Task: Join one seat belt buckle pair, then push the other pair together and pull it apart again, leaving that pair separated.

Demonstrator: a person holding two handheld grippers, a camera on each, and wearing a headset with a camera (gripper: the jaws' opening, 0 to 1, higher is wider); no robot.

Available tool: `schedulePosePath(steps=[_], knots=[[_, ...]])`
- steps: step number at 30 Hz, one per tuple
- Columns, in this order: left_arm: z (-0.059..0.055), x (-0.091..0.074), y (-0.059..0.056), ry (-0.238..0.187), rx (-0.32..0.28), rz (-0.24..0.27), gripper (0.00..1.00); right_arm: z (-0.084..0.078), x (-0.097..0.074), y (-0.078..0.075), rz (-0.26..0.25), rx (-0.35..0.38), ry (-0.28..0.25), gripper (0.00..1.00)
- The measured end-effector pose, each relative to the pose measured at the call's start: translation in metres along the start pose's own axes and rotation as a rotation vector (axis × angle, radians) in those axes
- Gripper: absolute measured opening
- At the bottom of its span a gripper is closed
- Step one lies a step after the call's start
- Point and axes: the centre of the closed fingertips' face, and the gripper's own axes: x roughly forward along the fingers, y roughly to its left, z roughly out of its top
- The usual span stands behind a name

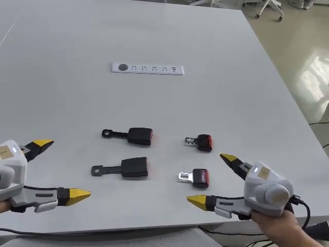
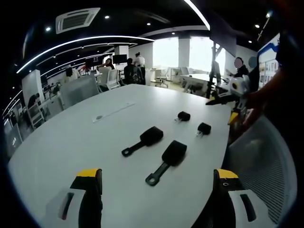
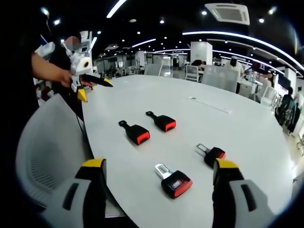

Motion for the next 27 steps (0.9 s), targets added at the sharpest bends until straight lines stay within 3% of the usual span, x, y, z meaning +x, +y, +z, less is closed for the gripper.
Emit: schedulePosePath(steps=[14,27], knots=[[0.005,0.027,-0.008,0.019,0.015,-0.047,0.98,-0.011,0.005,-0.01,0.022,-0.011,0.04,0.9],[0.0,0.056,-0.01,0.059,0.021,-0.094,0.97,-0.032,0.015,-0.022,0.054,-0.005,0.096,0.86]])
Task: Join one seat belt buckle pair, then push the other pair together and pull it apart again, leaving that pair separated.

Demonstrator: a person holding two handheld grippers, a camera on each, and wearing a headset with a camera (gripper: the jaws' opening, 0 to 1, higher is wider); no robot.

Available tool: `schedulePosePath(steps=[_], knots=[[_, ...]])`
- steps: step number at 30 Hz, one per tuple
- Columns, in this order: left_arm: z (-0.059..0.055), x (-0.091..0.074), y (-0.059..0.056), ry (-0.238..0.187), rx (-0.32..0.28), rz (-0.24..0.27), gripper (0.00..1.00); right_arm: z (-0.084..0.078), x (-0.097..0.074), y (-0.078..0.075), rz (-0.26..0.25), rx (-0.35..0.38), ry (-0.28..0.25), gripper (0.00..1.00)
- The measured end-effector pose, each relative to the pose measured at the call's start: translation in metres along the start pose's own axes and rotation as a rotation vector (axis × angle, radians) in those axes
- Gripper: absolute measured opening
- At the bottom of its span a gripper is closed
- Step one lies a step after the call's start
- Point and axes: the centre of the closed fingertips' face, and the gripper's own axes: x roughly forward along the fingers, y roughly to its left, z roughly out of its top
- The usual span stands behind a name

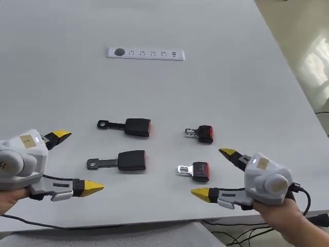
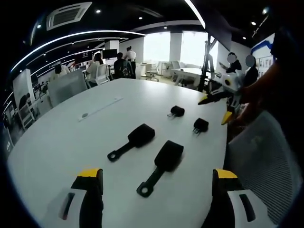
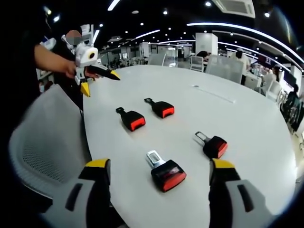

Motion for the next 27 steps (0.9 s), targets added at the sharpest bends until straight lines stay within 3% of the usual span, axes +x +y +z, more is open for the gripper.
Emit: schedulePosePath(steps=[18,27], knots=[[-0.01,0.041,0.0,0.065,0.016,-0.09,0.94,-0.024,0.016,-0.012,0.089,-0.014,0.092,0.8],[-0.011,0.071,-0.009,0.096,0.032,-0.161,0.84,-0.035,0.02,-0.01,0.167,-0.057,0.156,0.75]])
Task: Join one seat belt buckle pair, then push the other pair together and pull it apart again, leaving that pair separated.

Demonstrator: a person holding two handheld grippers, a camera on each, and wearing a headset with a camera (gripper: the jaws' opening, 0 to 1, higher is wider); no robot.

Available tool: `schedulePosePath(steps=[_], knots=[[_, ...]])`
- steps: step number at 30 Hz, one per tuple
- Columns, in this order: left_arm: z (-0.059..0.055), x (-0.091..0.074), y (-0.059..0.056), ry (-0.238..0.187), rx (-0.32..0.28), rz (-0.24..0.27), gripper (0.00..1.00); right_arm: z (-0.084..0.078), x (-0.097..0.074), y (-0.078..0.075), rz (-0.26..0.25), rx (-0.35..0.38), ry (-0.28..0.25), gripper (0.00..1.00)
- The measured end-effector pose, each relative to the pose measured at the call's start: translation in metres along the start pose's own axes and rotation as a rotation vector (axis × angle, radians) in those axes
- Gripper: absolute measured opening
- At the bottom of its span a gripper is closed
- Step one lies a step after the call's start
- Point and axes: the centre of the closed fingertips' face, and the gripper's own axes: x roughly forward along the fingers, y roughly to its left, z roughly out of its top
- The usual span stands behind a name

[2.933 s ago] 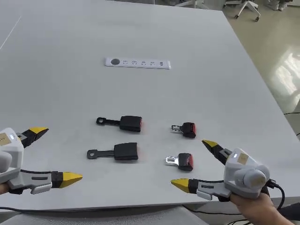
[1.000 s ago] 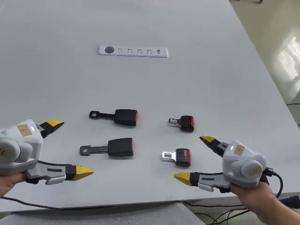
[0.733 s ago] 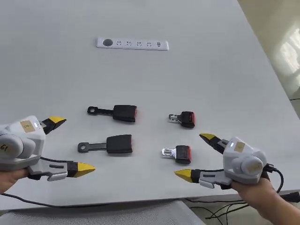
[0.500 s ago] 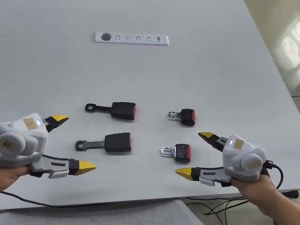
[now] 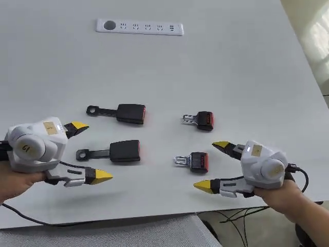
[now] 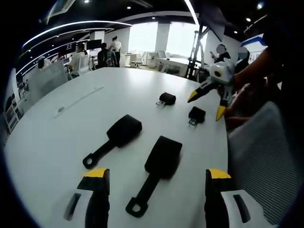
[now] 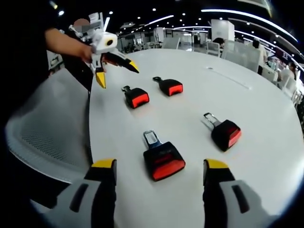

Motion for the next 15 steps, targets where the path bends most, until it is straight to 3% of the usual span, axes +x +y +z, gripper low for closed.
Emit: schedulePosePath(steps=[5,8,11,15], knots=[[-0.001,0.016,-0.005,0.025,0.025,-0.039,0.82,-0.002,0.003,-0.005,0.027,-0.027,0.025,0.73],[-0.001,0.025,-0.007,0.019,0.021,-0.063,0.8,-0.001,0.004,-0.007,0.048,-0.033,0.031,0.7],[-0.005,0.033,-0.01,0.055,0.048,-0.082,0.78,-0.002,0.005,-0.008,0.062,-0.042,0.041,0.65],[-0.005,0.042,-0.011,0.063,0.068,-0.098,0.7,-0.005,0.007,-0.008,0.081,-0.048,0.052,0.63]])
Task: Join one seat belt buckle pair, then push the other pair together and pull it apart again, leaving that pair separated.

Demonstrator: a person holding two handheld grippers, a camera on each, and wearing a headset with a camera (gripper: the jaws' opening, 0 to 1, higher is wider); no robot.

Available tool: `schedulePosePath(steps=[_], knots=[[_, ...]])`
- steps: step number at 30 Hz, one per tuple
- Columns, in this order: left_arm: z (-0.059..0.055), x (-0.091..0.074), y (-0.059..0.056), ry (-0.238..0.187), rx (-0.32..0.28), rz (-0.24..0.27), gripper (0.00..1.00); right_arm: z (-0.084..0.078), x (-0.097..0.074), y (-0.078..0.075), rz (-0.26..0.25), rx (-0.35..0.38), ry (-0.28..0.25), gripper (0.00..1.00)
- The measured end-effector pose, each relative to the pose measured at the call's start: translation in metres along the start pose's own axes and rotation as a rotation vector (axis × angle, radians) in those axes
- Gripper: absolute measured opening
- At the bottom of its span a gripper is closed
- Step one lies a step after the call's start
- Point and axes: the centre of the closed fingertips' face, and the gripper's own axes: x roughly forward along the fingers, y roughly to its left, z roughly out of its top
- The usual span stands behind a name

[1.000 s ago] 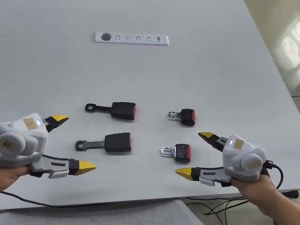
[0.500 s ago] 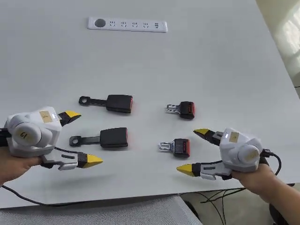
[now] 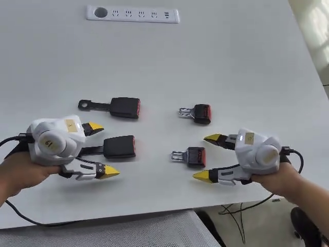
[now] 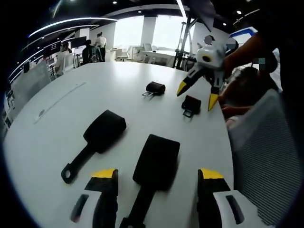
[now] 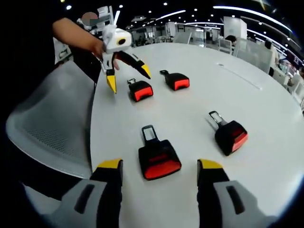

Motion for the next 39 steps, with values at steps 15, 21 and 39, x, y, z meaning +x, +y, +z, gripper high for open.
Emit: schedulePosePath(steps=[15,21,39], knots=[[-0.0041,0.0087,0.0072,0.051,0.129,-0.012,0.46,-0.001,0.006,0.0004,0.049,-0.068,0.043,0.49],[-0.0056,0.0113,0.0048,0.102,0.251,-0.066,0.34,-0.0017,0.0054,-0.0036,0.046,-0.102,0.063,0.36],[-0.0086,0.0059,0.0079,0.109,0.306,-0.138,0.34,-0.0017,0.0025,-0.0055,0.082,-0.113,-0.037,0.34]])
